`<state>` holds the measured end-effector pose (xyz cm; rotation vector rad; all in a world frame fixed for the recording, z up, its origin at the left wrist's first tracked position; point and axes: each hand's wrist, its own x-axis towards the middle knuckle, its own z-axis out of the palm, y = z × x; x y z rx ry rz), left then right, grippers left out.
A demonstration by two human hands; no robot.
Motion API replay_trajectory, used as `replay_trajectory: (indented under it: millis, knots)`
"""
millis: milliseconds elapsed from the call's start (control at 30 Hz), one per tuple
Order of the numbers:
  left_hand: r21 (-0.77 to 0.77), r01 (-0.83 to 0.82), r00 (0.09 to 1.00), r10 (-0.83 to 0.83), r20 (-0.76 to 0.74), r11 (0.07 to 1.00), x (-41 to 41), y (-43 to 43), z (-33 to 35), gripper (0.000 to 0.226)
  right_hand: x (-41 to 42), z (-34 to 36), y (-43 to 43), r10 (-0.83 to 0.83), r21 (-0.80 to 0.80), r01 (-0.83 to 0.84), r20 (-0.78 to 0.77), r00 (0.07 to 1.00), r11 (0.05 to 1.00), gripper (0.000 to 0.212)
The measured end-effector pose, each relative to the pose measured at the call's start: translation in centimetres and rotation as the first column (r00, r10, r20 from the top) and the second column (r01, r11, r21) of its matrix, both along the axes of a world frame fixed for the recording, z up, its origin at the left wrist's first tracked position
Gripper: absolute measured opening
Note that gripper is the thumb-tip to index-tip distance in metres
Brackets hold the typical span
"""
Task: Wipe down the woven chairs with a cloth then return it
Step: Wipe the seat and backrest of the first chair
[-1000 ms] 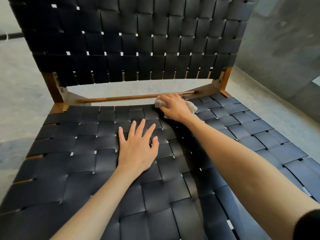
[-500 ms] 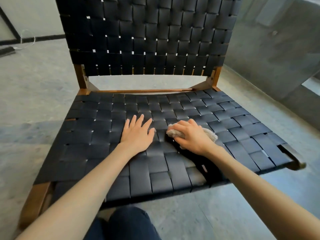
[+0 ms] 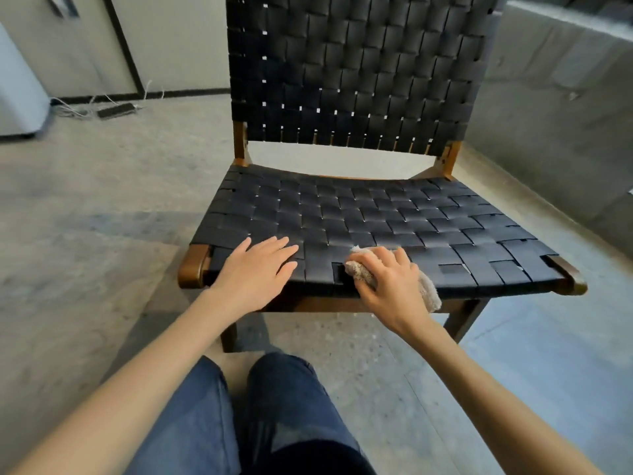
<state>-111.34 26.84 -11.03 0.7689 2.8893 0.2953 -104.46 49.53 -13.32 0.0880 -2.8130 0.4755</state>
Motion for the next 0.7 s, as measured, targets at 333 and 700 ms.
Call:
replay_trajectory:
  millis: [333,700]
  knots:
    - [0.39,-0.451,0.87,0.493,-0.009,0.803,6.3,-12.5,0.0,0.044,-3.2,1.6,-17.6,0.311,-0.24,-0.324,-0.092,0.946,0.915,0.04]
    - [0.463,-0.513,0.828,0.559,0.045,0.723,8.4,-15.1,-2.2,0.045,-7.6,3.2,-18.1,0.686,0.066,-0.698,0.139,0.714,0.713,0.052]
